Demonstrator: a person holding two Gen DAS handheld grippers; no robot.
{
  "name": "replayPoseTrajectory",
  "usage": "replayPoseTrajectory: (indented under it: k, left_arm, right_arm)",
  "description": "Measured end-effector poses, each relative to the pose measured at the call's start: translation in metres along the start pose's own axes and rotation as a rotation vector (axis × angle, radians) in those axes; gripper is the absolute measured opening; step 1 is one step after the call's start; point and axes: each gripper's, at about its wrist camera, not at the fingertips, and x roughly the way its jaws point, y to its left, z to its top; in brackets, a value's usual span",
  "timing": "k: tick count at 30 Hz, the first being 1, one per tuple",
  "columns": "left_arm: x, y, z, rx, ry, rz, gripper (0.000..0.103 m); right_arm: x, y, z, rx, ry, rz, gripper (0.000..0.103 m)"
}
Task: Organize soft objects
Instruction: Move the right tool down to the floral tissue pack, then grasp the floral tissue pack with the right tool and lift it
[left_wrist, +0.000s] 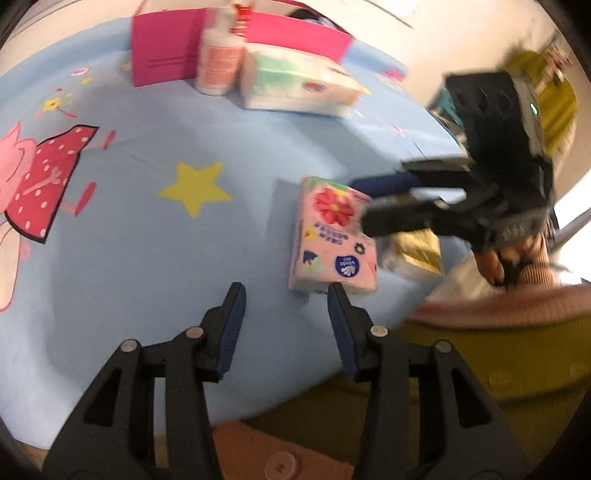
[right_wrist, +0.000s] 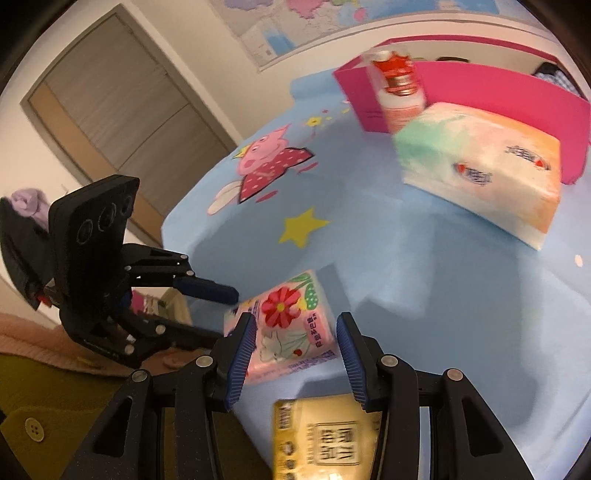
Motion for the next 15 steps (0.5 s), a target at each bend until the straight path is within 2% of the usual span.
replayPoseTrajectory:
  k: [7, 15]
  left_arm:
    - [0.01, 0.008, 0.027, -0.05, -0.022, 0.068, 0.047]
    - [0.019, 0.021, 0.048, -0.118, -0.054, 0.036, 0.047]
  right_arm:
    - [-0.007, -0.018, 0.008, 0.053, -0.031, -0.038, 0.049]
    - [-0.015, -0.035, 0.01, 0.127, -0.06, -0.054, 0.049]
